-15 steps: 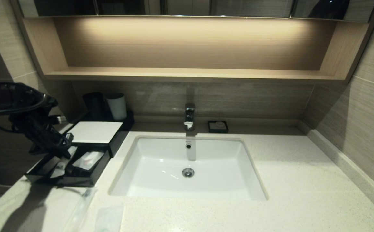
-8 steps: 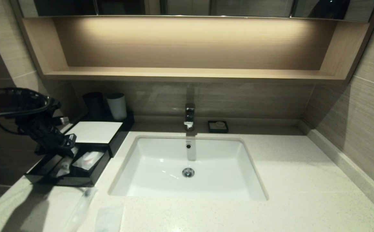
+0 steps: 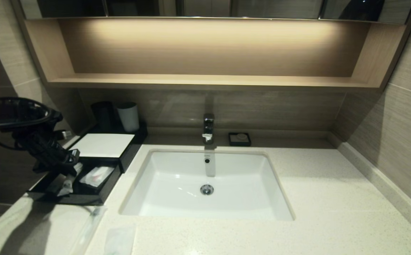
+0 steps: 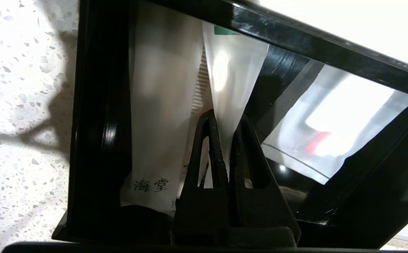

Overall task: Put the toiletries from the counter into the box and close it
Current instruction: Place the bathroom toiletry into the drawer

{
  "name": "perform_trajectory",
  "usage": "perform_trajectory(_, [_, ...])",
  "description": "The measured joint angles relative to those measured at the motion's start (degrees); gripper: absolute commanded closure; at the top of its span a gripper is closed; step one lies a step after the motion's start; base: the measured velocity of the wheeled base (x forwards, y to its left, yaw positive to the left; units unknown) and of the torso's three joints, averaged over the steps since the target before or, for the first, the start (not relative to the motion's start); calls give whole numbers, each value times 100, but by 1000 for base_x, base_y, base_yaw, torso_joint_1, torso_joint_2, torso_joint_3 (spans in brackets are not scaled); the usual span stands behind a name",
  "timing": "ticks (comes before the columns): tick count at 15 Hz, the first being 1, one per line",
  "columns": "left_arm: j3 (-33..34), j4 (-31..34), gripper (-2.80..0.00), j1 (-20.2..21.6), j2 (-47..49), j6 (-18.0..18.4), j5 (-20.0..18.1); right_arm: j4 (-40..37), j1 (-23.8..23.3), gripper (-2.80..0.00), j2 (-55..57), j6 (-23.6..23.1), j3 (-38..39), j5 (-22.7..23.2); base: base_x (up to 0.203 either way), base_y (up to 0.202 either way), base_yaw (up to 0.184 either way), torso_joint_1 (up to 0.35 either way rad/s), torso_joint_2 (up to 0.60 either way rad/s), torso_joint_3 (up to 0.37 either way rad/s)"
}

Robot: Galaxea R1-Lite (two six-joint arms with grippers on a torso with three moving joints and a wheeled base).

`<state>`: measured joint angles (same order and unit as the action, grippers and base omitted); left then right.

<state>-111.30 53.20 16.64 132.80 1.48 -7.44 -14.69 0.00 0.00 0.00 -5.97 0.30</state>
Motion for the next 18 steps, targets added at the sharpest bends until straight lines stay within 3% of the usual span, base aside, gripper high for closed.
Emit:
perform_trajectory(15, [2, 147, 0, 248, 8, 228, 38, 1, 0, 0, 0, 0, 0, -1, 0, 0, 0, 0, 0, 0])
perform_trajectory(16, [0, 210, -280, 246, 8, 229, 56, 0, 0, 0, 0, 0, 0, -1, 0, 0, 0, 0, 0, 0])
perform_trajectory(18, [0, 327, -280, 242, 9, 229, 83, 0, 0, 0, 0, 0, 0, 0, 0, 0, 0, 0, 0, 0])
